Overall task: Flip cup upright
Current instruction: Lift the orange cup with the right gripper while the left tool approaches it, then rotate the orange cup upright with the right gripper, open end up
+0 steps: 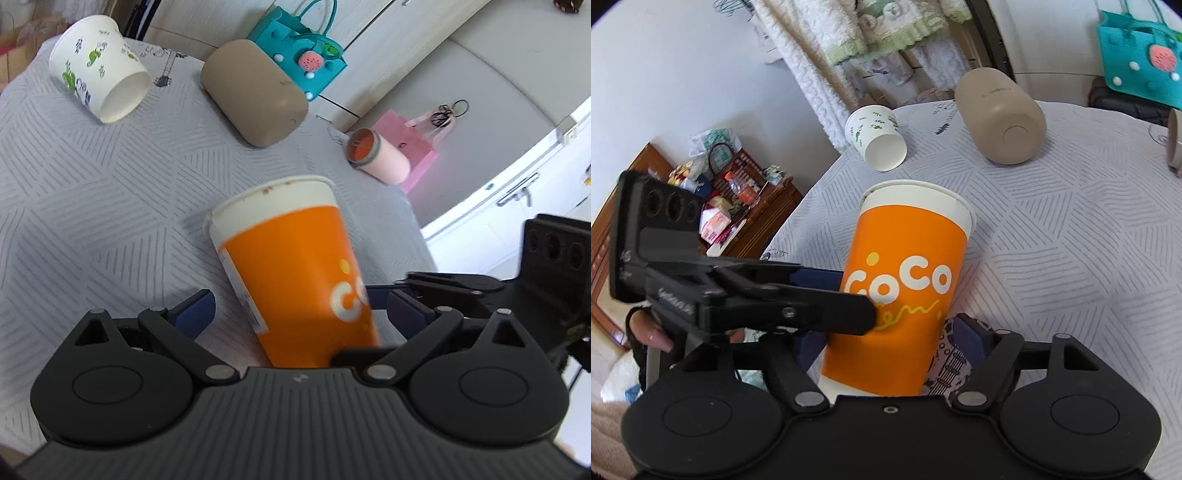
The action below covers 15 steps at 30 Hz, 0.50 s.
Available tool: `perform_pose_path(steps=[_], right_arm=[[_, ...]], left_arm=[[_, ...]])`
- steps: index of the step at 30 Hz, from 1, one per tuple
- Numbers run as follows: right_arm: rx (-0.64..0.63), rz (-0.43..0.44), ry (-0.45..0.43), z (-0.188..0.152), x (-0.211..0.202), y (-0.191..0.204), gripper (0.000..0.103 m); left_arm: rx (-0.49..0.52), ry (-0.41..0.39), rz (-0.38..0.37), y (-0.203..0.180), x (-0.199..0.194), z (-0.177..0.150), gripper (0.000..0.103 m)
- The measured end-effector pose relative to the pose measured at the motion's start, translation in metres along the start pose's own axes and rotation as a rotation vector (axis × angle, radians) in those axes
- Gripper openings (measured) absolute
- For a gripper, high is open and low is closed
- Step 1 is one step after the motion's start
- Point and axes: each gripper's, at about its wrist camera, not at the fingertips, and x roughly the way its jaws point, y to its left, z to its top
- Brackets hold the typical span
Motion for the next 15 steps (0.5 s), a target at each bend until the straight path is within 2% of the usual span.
perform_pose_path(steps=[2, 5, 9, 15], right_arm=[[-0.06, -0.026, -0.016, 0.002, -0.002, 0.002, 0.09], [-0.104, -0.03, -0.042, 0.002, -0.007, 0.001, 0.09], [-0.104, 0.011, -0.065, 0.001, -0.01, -0.007, 0.086], [-0.1, 0.024, -0.103, -0.001, -0.017, -0.013, 0.082]], left_arm=[[0.02, -0.005, 0.014, -0.002, 0.004, 0.002, 0.091], [0.031, 0.012, -0.039, -0.005, 0.008, 0.006, 0.08], [0.064, -0.004, -0.043, -0.01, 0.01, 0.006, 0.078], [0.106, -0.038, -0.055, -0.015, 0.009, 0.008, 0.077]])
